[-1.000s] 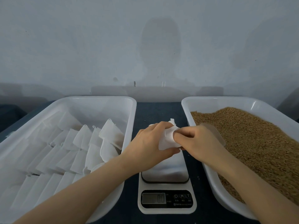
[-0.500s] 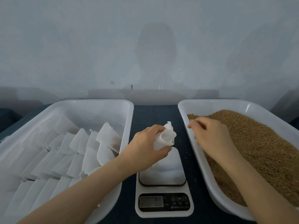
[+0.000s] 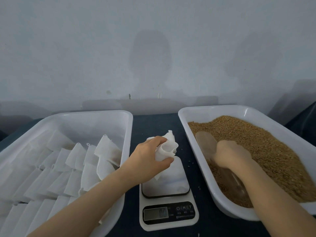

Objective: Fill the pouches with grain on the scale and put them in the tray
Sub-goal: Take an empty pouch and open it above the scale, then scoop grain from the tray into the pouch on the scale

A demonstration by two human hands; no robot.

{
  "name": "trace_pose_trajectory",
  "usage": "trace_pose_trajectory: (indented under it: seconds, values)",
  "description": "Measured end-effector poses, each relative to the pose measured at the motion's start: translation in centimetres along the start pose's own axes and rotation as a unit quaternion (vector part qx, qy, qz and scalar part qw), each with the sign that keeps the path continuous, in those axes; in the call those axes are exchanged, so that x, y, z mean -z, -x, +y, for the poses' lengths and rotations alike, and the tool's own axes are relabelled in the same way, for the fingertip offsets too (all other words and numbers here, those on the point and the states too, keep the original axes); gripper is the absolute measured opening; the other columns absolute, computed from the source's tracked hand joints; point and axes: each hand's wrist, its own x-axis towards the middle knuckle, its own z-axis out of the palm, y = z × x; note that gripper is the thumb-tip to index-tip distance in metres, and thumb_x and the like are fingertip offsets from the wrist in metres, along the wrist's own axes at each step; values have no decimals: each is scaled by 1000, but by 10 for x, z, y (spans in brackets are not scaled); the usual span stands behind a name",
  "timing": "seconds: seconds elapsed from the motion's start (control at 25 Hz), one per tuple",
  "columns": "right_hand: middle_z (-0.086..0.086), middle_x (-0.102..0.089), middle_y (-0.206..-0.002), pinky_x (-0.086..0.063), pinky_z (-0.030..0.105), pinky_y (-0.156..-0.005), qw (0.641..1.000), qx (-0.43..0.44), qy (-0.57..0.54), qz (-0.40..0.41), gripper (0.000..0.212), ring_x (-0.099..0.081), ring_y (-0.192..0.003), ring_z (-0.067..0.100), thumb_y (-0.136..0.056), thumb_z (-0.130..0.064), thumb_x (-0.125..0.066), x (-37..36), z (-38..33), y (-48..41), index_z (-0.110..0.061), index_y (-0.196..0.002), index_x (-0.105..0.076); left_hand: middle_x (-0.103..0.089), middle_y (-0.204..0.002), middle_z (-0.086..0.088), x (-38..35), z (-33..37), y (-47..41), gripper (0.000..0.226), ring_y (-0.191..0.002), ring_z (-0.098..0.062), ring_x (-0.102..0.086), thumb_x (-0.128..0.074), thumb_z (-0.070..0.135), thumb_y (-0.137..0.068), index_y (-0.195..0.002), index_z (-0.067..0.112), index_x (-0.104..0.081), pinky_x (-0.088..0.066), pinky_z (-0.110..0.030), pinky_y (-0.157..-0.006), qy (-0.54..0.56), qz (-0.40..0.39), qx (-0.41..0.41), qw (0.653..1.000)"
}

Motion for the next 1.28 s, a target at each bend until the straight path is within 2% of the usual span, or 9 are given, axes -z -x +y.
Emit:
trace_pose_trajectory:
  seconds: [0.12,0.24,0.36,0.52,0.6,0.84,1.0,1.12,1.28]
  values:
    - [3,-60,-78,-52,29,-59,997,21,-56,41,39,-61,-66,17,-88,-41,-60,7,18,2,-6,-103,-53,-55,-114,17,1,-2,0,50,-95,-8,-56,-69,41,-82,-126,34,-48,-48,-19,-83,1,-12,-1,1000]
    - [4,-62,-83,-52,26,-54,994,44,-97,36,34,-63,-66,15,-88,-33,-62,10,51,0,-8,-105,-47,-59,-111,16,1,-3,-1,45,-94,-7,-60,-70,42,-80,-120,38,-50,-53,-24,-84,16,-24,2,1000]
    - [0,-63,-87,-44,18,-49,995,63,-64,53,28,-59,-66,9,-90,-27,-60,11,89,-10,-12,-113,-52,-61,-110,14,1,-4,-1,46,-93,-9,-62,-70,43,-79,-120,39,-50,-54,-27,-84,22,-32,12,999]
    - [0,-52,-80,-39,26,-50,986,1,18,167,23,-53,-70,16,-89,-16,-59,9,138,-21,-11,-111,-52,-62,-103,18,2,-5,-2,42,-88,-5,-63,-70,44,-78,-115,42,-50,-54,-23,-79,22,-27,18,999]
    - [2,-48,-80,-32,26,-48,982,-24,63,179,19,-50,-71,18,-88,-16,-58,6,150,-21,-10,-104,-51,-62,-102,20,2,-6,-2,44,-86,-5,-64,-70,45,-78,-117,41,-51,-54,-22,-77,17,-26,23,999]
    - [-4,-53,-89,-44,22,-65,994,69,18,78,14,-52,-78,8,-88,-26,-61,-8,139,-16,-20,-97,-53,-62,-105,20,2,-6,-3,47,-88,-4,-64,-70,44,-79,-122,39,-50,-50,-14,-73,13,-32,30,999]
    - [-11,-53,-83,-34,15,-53,995,99,-11,5,15,-52,-71,0,-89,-25,-62,-11,126,-8,-27,-87,-47,-62,-107,19,1,-6,-2,46,-89,-5,-64,-70,44,-79,-120,40,-50,-53,-20,-78,18,-39,30,999]
    - [-7,-58,-80,-35,15,-50,993,108,-36,-38,15,-55,-67,3,-92,-28,-57,-9,120,-2,-26,-81,-49,-61,-108,19,1,-6,-3,45,-91,-5,-64,-70,44,-79,-119,42,-49,-54,-24,-82,20,-45,32,998]
    - [-3,-62,-76,-37,15,-45,989,105,-58,-90,17,-53,-57,6,-96,-35,-48,-3,108,2,-21,-95,-58,-61,-109,17,0,-7,-3,49,-92,-5,-64,-71,44,-78,-122,40,-49,-55,-25,-84,21,-51,32,998]
